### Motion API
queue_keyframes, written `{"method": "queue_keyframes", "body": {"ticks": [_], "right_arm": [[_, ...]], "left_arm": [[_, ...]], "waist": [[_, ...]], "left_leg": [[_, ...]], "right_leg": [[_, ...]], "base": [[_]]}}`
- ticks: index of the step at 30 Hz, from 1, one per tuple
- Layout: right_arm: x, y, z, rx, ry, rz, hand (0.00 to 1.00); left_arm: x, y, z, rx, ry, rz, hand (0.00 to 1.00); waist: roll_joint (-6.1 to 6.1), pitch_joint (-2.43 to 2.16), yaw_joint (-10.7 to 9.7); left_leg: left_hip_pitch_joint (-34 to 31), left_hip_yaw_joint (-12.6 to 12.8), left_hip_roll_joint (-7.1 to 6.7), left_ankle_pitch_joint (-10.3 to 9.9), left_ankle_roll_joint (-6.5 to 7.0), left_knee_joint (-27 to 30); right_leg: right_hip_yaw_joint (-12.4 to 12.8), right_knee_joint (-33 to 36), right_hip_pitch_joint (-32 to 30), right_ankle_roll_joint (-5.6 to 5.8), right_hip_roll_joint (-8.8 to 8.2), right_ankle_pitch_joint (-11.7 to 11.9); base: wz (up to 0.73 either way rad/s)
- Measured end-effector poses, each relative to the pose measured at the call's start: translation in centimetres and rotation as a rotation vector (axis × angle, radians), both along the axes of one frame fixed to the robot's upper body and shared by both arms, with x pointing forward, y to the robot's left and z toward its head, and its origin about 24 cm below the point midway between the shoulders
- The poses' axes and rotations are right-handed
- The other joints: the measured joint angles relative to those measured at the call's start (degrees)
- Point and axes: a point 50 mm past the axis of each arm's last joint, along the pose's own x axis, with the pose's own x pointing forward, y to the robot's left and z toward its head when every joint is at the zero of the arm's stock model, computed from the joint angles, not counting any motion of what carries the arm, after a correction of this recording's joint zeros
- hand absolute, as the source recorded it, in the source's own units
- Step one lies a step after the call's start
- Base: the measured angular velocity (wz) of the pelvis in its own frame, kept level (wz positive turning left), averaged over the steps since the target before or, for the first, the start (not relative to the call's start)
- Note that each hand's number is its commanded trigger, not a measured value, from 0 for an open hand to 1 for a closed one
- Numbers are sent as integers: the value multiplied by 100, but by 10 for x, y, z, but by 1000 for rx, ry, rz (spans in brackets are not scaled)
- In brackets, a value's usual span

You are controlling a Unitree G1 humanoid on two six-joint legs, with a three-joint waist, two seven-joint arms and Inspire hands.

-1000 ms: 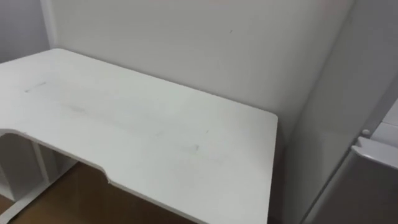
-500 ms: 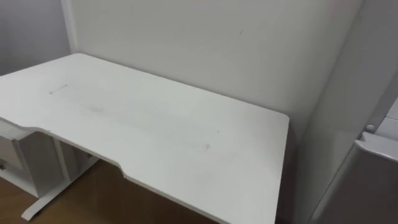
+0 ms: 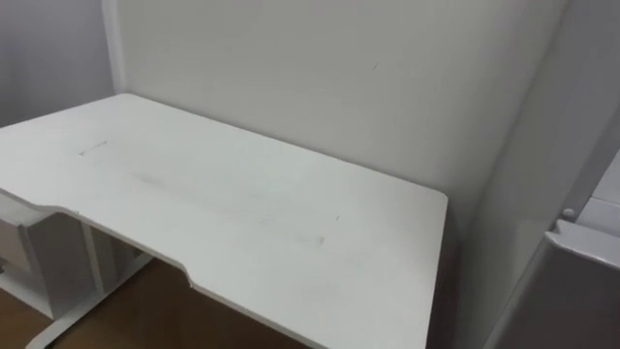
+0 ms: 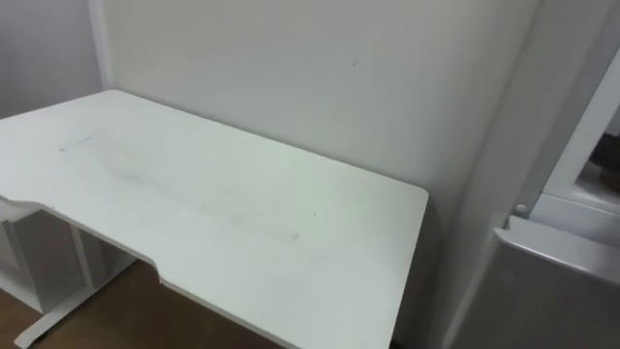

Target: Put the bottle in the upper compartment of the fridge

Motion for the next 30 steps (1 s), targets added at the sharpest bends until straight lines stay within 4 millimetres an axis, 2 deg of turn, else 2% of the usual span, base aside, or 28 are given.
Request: {"method": "queue_keyframes", "body": {"ticks": [6,12,18,22,30], "right_arm": [[-1,-1,-7,41,15,64,0],[-1,7,-10,35,16,140,0],[0,15,-5,15,1,206,0],[-4,17,-5,11,-11,243,0],[-9,19,-5,-5,-19,279,0]], "left_arm": [[-2,-1,-1,-11,7,2,0],[-17,-4,-2,-36,46,11,0],[-20,-8,-3,-44,52,22,0],[-20,-15,-7,-66,48,32,0],[-22,-21,-10,-97,60,39,0]], "waist": [[-14,14,-16],[-12,10,-117],[71,-33,-268],[124,-22,-292],[101,-34,-401]], "left_leg": [[269,57,-2,-11,3,-133],[468,102,-14,-9,2,-282],[508,90,-15,-13,-5,-324],[682,105,-34,-11,-7,-427],[846,129,-73,-9,-3,-557]], "right_leg": [[42,-138,217,30,21,7],[141,-259,406,56,57,14],[107,-323,479,65,75,36],[98,-341,576,87,52,8],[100,-409,667,120,30,-13]], "base": [[-1],[-2],[1],[0],[-1]]}}
